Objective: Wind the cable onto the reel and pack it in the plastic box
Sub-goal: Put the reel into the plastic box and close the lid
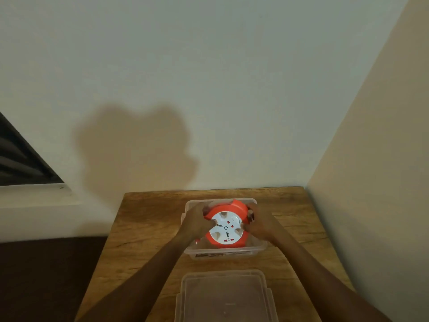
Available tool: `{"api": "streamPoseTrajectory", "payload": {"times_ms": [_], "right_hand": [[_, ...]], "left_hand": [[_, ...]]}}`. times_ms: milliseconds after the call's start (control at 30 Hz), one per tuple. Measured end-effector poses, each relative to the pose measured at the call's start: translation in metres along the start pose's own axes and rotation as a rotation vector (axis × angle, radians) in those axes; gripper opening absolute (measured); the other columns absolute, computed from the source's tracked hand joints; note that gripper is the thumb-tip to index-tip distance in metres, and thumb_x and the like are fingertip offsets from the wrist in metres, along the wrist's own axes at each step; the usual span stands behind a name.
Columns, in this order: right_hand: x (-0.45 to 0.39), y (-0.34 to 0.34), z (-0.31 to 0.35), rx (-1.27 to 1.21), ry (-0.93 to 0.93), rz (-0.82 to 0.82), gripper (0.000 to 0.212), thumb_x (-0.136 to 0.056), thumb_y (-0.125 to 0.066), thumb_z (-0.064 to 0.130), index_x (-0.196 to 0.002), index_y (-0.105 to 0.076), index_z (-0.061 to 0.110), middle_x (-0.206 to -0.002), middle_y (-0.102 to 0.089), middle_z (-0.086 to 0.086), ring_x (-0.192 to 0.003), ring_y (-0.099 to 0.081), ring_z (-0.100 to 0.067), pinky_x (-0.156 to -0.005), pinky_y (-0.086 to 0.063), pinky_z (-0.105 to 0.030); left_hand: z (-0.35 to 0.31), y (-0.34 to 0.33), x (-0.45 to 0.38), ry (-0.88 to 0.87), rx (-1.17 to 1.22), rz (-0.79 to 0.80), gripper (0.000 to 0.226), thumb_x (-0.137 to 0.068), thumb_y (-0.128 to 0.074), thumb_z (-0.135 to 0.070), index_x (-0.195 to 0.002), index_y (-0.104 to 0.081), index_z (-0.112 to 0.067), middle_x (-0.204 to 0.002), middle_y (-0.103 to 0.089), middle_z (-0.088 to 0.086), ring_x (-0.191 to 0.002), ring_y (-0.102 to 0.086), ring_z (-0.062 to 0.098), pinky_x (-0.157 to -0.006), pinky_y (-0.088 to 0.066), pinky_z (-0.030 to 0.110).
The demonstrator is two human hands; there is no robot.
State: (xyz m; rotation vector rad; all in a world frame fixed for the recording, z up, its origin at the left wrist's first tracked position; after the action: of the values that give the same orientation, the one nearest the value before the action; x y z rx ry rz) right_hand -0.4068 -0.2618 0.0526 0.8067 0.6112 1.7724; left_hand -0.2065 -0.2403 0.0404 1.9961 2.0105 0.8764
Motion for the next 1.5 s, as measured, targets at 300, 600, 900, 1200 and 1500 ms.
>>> {"api": "streamPoseTrajectory", "payload": {"times_ms": [300, 600, 900, 1200, 1500], "right_hand": [[-0.019, -0.031, -0.001, 0.248, -0.043, 0.053, 0.046, -0.084, -0.072, 0.017, -0.126, -0.053, 0.015, -0.112, -0.068, -0.005, -0.092, -0.064, -0.017, -0.075, -0.049, -0.026], [-0.015, -0.044, -0.008, 0.231, -0.102, -0.043, 0.059, -0.083, -0.075, 0.022, -0.134, -0.046, 0.021, -0.118, -0.065, -0.002, -0.098, -0.067, -0.017, -0.082, -0.056, -0.032], [0.067, 0.011, -0.012, -0.131, -0.050, -0.468, 0.022, -0.085, -0.072, 0.036, -0.097, -0.053, 0.037, -0.090, -0.061, 0.021, -0.073, -0.062, -0.002, -0.053, -0.045, -0.011], [0.134, -0.062, -0.101, -0.085, -0.399, -0.026, 0.015, -0.078, -0.066, 0.022, -0.091, -0.061, 0.022, -0.082, -0.066, 0.007, -0.075, -0.061, -0.007, -0.068, -0.051, -0.028], [0.144, -0.053, -0.073, -0.025, -0.312, 0.015, 0.023, -0.086, -0.063, 0.012, -0.078, -0.067, 0.033, -0.083, -0.069, 0.012, -0.071, -0.059, 0.000, -0.058, -0.045, -0.018]], "left_hand": [[0.034, -0.011, 0.003, 0.148, 0.114, -0.002, 0.053, -0.091, -0.071, -0.002, -0.139, -0.054, -0.017, -0.136, -0.064, 0.010, -0.124, -0.063, 0.030, -0.095, -0.061, 0.049], [0.025, -0.021, 0.009, 0.023, 0.039, -0.023, 0.072, -0.089, -0.078, -0.013, -0.150, -0.043, -0.029, -0.147, -0.056, 0.000, -0.132, -0.055, 0.022, -0.102, -0.054, 0.041], [0.053, 0.060, 0.084, -0.116, 0.114, -0.492, 0.025, -0.093, -0.072, -0.009, -0.101, -0.064, -0.030, -0.097, -0.066, -0.021, -0.086, -0.067, 0.001, -0.059, -0.052, 0.008], [0.173, 0.011, 0.130, 0.395, -0.138, -0.076, 0.017, -0.089, -0.071, -0.021, -0.106, -0.068, -0.025, -0.099, -0.067, -0.008, -0.091, -0.064, 0.008, -0.079, -0.058, 0.027], [0.145, -0.001, 0.142, 0.400, -0.096, 0.009, 0.013, -0.091, -0.068, -0.015, -0.102, -0.074, -0.016, -0.103, -0.074, 0.002, -0.093, -0.068, 0.014, -0.080, -0.058, 0.030]]}}
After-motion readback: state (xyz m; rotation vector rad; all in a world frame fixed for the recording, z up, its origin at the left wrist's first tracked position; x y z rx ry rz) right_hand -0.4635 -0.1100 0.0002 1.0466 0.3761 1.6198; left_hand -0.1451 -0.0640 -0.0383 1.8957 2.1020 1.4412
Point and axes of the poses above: each hand's wrist, its own x-axis away from the middle knuckle, its own y-axis out of the back of the hand, z = x × y, the point moved 8 cm from there along -x, towards the middle knuckle
